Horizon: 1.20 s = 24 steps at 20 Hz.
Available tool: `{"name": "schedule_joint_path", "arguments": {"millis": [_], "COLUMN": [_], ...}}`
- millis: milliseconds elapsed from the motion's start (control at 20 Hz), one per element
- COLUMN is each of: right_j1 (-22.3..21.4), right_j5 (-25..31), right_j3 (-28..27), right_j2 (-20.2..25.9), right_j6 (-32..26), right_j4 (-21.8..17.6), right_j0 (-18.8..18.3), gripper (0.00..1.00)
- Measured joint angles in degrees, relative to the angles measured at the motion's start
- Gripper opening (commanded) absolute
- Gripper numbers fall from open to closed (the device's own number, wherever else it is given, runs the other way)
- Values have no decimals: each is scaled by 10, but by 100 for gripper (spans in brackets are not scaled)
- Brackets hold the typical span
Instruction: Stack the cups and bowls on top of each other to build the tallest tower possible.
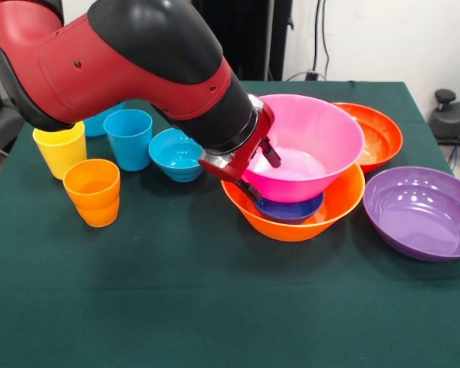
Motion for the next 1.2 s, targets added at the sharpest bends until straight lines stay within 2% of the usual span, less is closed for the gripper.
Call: {"name": "schedule_joint_path", "arguments": {"millis": [850,1200], "right_j1": [-1,-14], "right_j5": [-2,-2], "right_j3": [9,9], "right_j2": [2,2], "right_j6": [0,0], "right_j4": [15,22], "right_j0": [0,2], "gripper": [100,100]}}
